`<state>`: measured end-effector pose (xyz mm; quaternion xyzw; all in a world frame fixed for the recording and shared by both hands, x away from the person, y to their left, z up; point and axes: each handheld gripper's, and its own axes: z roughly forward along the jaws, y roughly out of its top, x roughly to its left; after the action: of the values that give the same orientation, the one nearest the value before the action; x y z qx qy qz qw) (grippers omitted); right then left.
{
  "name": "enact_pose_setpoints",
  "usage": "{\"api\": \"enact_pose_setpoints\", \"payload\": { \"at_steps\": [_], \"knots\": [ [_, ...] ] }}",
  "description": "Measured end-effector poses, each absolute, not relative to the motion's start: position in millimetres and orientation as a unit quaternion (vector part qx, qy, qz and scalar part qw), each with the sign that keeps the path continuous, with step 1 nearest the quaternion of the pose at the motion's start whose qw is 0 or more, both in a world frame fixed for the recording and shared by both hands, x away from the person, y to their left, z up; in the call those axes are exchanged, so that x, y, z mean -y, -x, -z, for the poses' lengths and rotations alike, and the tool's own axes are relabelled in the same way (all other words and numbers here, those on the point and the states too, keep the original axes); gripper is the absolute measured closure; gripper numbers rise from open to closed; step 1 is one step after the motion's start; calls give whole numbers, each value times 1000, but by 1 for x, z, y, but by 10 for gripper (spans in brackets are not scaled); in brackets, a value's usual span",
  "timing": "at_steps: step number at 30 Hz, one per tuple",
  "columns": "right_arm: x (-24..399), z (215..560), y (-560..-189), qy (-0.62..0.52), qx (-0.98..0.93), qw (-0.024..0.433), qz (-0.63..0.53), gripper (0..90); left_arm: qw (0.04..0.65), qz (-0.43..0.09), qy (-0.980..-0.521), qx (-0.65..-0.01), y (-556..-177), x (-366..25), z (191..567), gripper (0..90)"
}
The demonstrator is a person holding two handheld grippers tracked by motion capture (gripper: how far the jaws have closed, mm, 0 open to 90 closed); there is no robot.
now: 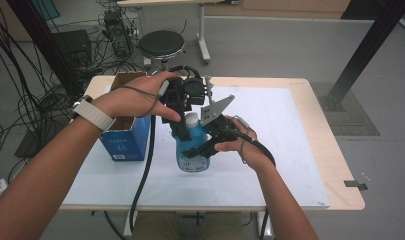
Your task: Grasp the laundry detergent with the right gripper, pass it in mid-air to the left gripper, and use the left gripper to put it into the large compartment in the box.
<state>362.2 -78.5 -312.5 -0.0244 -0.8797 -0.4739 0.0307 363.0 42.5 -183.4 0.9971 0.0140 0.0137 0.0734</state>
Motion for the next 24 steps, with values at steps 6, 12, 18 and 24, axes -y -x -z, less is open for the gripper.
{"api": "enact_pose_setpoints", "payload": {
  "at_steps": [6,12,18,24],
  "knots": [
    [77,308,-360,19,878,27,477,433,73,-11,-997,-11,-363,-41,188,87],
    [77,304,-359,17,878,21,478,433,73,-7,-997,-7,-362,-39,194,92],
    [78,301,-357,17,877,19,481,433,77,-7,-997,-4,-362,-37,196,100],
    [79,300,-355,22,874,28,484,433,78,-5,-997,-1,-361,-36,198,113]
  ]
}}
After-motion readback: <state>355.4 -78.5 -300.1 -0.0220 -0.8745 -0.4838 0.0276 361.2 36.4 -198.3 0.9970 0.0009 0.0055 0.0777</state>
